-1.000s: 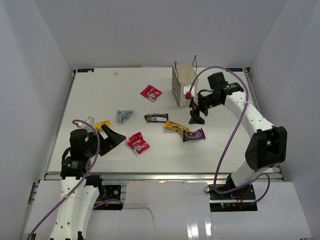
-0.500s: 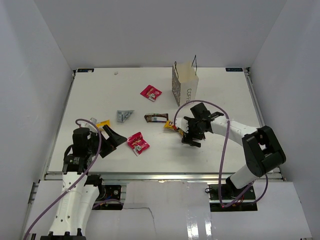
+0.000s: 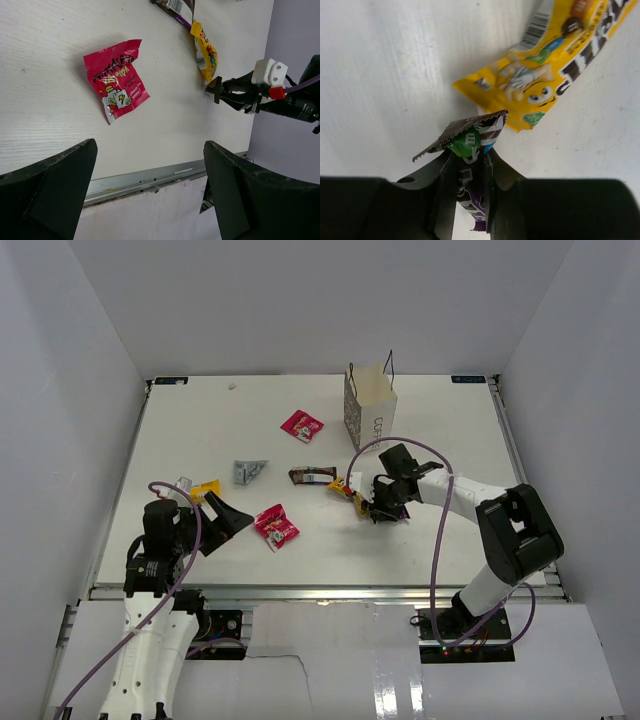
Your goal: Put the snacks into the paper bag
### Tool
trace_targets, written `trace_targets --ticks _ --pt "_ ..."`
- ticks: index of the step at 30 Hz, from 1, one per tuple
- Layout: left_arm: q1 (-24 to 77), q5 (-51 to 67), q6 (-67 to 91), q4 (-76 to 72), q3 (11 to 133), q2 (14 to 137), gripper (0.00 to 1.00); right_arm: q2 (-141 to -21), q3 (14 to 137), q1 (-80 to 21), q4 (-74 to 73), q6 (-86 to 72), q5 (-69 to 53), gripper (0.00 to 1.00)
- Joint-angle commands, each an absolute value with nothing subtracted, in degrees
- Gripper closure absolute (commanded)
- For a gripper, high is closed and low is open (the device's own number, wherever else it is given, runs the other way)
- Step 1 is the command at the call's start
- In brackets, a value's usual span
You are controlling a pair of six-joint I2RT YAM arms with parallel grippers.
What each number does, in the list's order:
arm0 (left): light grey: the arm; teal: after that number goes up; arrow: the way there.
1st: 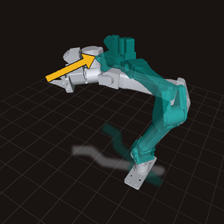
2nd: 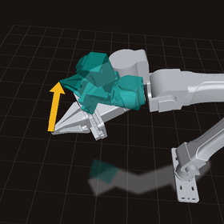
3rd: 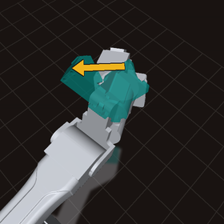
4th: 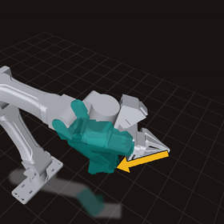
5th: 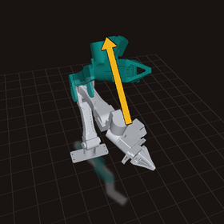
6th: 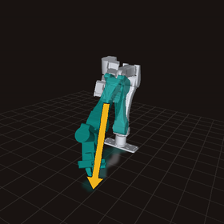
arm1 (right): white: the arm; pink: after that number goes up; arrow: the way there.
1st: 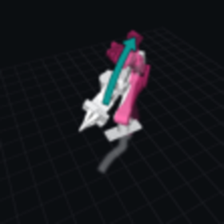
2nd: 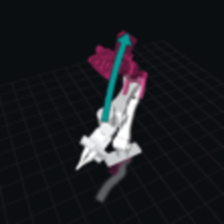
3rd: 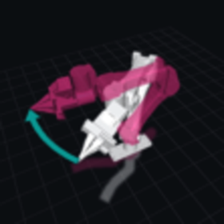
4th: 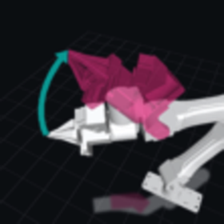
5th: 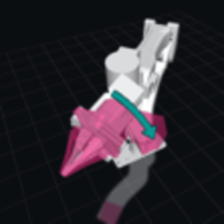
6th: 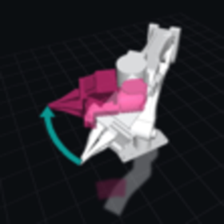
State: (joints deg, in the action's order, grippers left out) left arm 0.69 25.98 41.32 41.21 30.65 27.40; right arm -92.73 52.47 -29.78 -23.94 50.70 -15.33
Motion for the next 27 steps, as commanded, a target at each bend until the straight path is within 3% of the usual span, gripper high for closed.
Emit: trace_targets --ticks 1,5,9,11,20,27 --pt "0.44 26.54 41.57 41.40 29.97 26.72 0.02 -88.26 52.91 -29.71 -31.10 54.39 -22.57 0.75" --pt "0.35 26.63 41.40 40.70 30.32 27.51 0.02 -82.28 55.71 -29.27 -38.30 57.30 -31.26 0.82" --pt "0.35 27.24 41.31 39.29 30.94 29.26 0.02 -79.89 66.24 -28.65 -40.43 55.21 -36.11 0.86" --pt "0.35 27.42 41.40 38.59 31.20 30.23 0.02 -81.73 75.38 -27.87 -39.73 52.14 -36.48 0.92" --pt "0.44 27.69 42.36 38.85 31.38 28.40 0.02 -100.71 109.74 -21.54 -20.32 15.76 -23.24 0.92" --pt "0.35 28.48 44.56 39.81 30.32 25.93 0.02 -105.82 110.66 -20.48 -5.55 8.79 -13.45 0.89"
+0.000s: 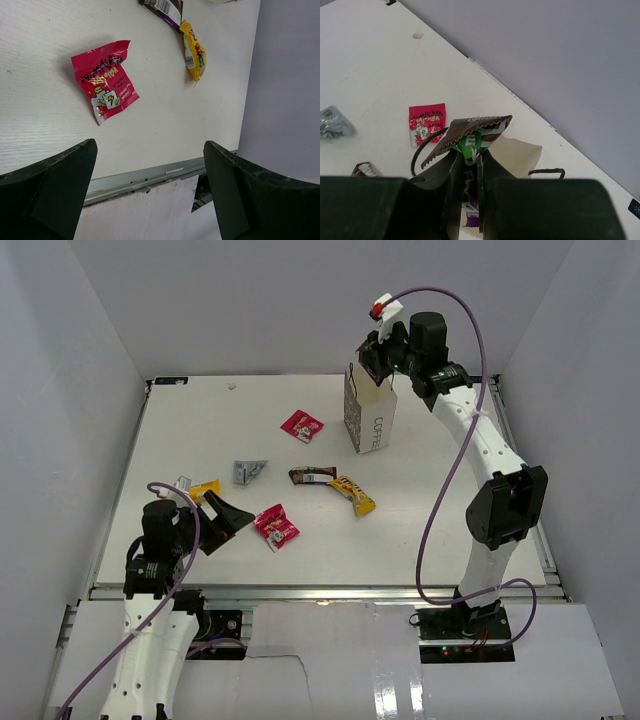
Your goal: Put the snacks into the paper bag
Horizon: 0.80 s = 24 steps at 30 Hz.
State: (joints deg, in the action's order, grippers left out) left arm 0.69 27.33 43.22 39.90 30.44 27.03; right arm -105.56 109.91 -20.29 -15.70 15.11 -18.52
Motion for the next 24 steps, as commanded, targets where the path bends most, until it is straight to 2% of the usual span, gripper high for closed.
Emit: trace_targets --ticks 1,6,9,12,17,18,19,21,22,24 --pt "0.35 28.56 44.65 39.81 30.32 25.75 0.02 -105.99 110.31 -20.30 -4.23 8.35 -13.01 0.88" --pt "0.35 28.39 44.74 39.99 30.32 26.01 0.02 -107.40 109.69 -19.95 -1.50 5.63 -13.71 0.79" --pt "0.44 28.30 44.47 39.73 30.50 27.24 0.02 -107.14 107.41 -19.95 -0.79 5.62 -13.01 0.68" --pt "0.35 28.39 44.65 38.85 30.50 28.74 0.02 -106.88 105.74 -19.78 -0.70 6.50 -11.34 0.43" --pt "0.35 27.07 46.40 38.15 29.53 32.77 0.02 -105.03 105.29 -19.42 -1.49 6.94 -12.30 0.34" --pt "0.44 26.90 46.75 38.06 29.44 34.52 0.02 -103.55 105.47 -19.34 -2.02 7.29 -13.09 0.25" --pt "0.44 26.02 47.28 37.80 29.36 35.50 0.02 -102.67 105.82 -19.07 -3.07 10.08 -14.75 0.18" --pt "0.44 24.44 47.64 37.88 29.71 38.30 0.02 -99.43 106.52 -18.29 -9.82 15.53 -26.58 0.03" --pt "0.44 23.56 47.81 37.88 29.88 39.19 0.02 -98.01 106.09 -17.06 -12.45 18.43 -31.50 0.08" --pt "0.53 20.66 48.34 37.97 30.67 42.60 0.02 -93.20 101.62 -15.83 -18.70 24.94 -43.29 0.10"
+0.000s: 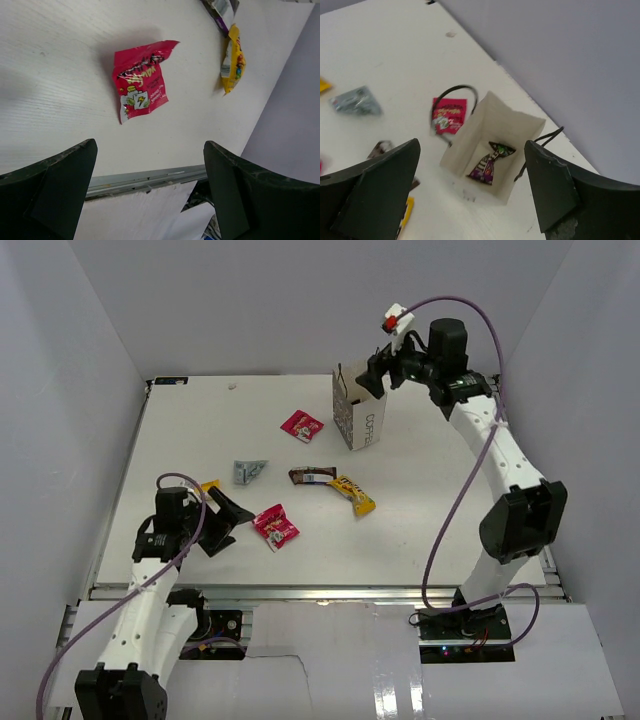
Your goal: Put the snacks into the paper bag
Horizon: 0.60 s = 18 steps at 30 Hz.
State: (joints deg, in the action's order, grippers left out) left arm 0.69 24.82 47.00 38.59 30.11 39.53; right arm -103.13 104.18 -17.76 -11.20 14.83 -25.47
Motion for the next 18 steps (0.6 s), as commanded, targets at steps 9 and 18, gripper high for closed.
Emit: trace_targets --ticks 9,18 --pt "14.83 5.21 50.80 35.78 37.17 62.21 0.02 -72.28 66.74 -14.50 -36.21 45.25 -50.89 0.10" --pt "23.99 -2.90 53.52 33.31 43.85 82.93 0.09 -60.91 47.82 -9.67 -36.04 44.30 -52.38 0.10"
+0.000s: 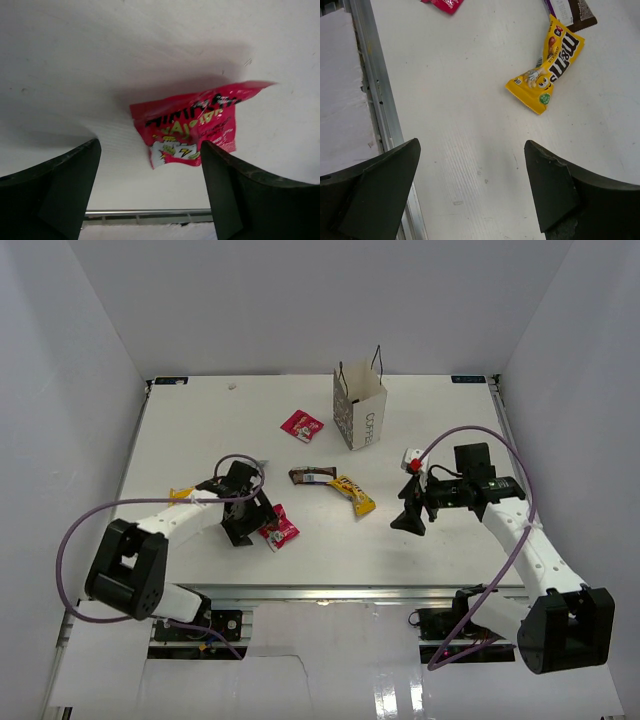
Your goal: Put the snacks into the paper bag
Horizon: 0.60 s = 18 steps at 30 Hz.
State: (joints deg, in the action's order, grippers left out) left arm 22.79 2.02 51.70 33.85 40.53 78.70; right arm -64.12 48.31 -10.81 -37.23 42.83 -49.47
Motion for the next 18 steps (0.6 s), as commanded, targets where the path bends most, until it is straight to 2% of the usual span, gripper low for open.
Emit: trace_targets --ticks 1,5,7,10,11,15,18 --pt "25.30 -3.51 54.57 34.62 44.81 84.80 0.14 -60.65 47.38 -9.15 -35.69 43.77 -52.90 0.10" --pt "29.26 -5.44 57.30 38.75 51.05 94.81 0.24 -60.21 45.97 -8.53 -34.37 42.45 -53.70 0.10" --pt "31.28 -6.15 58.70 39.99 52.03 99.13 0.25 -60.12 45.62 -8.35 -34.02 41.93 -54.05 0.10" --pt "33.13 -6.15 60.03 39.90 52.03 101.24 0.57 -60.03 44.56 -8.26 -33.31 41.49 -54.49 0.10" --pt "33.40 -5.98 60.20 39.90 51.86 101.51 0.72 -60.03 44.30 -8.26 -32.96 41.22 -54.49 0.10" --pt "34.01 -6.33 58.81 39.12 51.33 99.59 0.90 -59.94 42.98 -8.26 -32.35 40.78 -55.19 0.10" --pt "34.10 -5.98 54.70 36.49 52.03 94.41 0.99 -60.03 42.89 -8.26 -32.34 40.87 -55.28 0.10"
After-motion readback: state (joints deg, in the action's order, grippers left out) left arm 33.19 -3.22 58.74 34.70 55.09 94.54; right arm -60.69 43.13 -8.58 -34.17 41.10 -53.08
